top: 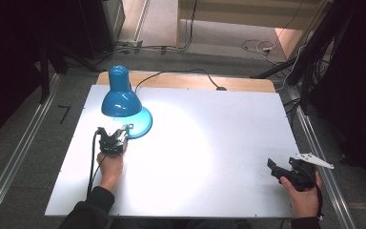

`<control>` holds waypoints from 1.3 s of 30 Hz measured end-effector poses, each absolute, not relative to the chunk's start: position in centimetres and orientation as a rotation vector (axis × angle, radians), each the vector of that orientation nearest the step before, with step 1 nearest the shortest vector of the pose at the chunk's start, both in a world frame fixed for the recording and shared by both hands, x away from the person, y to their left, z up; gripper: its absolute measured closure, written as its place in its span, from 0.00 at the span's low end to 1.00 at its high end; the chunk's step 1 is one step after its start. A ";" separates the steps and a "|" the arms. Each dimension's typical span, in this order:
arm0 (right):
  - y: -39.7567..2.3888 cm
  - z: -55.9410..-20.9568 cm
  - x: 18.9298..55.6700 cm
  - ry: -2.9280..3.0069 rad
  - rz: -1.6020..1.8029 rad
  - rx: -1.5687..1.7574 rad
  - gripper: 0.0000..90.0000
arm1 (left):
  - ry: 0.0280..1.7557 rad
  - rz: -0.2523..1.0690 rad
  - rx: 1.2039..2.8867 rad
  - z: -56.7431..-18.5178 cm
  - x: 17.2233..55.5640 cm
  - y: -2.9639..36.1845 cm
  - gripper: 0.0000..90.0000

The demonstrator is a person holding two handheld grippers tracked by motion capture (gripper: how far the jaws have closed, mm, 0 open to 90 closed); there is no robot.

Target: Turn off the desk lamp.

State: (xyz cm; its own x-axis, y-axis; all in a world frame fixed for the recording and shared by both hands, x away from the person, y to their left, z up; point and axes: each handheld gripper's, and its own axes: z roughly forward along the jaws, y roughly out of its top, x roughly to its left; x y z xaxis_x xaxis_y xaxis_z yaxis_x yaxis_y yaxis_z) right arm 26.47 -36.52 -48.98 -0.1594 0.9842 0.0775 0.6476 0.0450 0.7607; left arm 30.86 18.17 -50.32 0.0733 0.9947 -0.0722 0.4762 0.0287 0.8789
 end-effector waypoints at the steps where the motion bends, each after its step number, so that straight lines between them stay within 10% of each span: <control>1: -36.5 -49.0 26.5 1.855 0.935 1.637 0.15 | 1.514 0.828 1.559 -50.3 30.9 18.1 1.00; 39: -36.5 -49.0 26.5 1.857 0.939 1.639 0.15 | 1.508 0.810 1.540 -51.2 32.5 18.0 1.00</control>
